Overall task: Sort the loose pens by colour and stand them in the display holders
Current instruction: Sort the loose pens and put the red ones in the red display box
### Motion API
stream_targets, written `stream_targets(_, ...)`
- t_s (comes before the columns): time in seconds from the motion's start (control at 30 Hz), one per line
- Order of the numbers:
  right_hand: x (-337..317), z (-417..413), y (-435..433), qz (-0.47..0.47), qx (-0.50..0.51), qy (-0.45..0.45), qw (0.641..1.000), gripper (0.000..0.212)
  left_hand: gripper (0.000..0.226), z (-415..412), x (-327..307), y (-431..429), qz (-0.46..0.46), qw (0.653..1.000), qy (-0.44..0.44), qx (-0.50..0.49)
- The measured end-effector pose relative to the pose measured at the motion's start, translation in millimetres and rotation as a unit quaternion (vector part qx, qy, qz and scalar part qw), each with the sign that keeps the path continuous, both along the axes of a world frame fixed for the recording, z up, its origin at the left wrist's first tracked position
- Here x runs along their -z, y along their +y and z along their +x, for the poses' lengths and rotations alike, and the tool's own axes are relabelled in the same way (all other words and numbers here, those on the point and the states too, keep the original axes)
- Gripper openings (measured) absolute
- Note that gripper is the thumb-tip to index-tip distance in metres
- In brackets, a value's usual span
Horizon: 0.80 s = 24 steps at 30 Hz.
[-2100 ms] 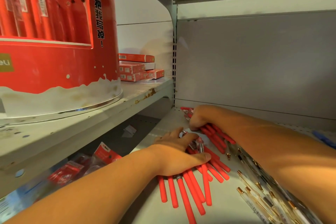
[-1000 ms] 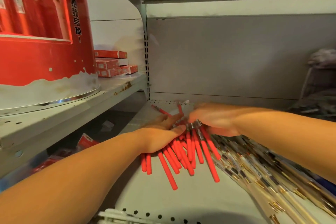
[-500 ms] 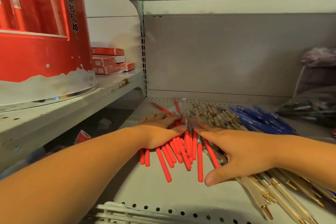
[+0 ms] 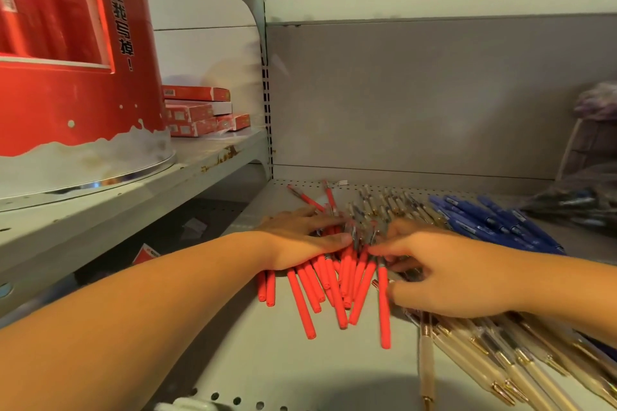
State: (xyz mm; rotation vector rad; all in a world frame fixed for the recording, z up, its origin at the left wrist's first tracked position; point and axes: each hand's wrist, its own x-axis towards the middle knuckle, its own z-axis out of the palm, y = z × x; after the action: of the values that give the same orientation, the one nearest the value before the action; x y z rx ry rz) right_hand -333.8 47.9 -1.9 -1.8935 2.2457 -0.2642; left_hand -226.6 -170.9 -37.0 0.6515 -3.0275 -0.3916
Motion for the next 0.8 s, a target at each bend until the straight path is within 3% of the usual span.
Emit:
stream_targets(0.1,-5,-7,2,0.044,-0.007,0.02,0.999,0.046,0.075,1,1,-2,0.002,1.0,0.012,0.015)
stream_targets(0.3,-3,-3,-12,0.044,-0.046,0.068,0.996,0.052,0.064,4,-1,-4,0.025,0.998,0.053,0.032)
stream_targets(0.47,-2,0,-16,0.018,-0.056,0.063,0.996,0.052,0.076,3,-2,-1,0.048,0.997,0.06,0.009)
stream_targets(0.63,-2,5,-9,0.023,-0.068,0.016,0.997,0.083,0.081,0,-6,-1,0.049,0.998,0.019,0.027)
stream_targets(0.8,4,14,-10,0.052,-0.04,0.062,0.996,0.104,0.054,-1,-1,-4,0.062,0.995,0.074,0.012)
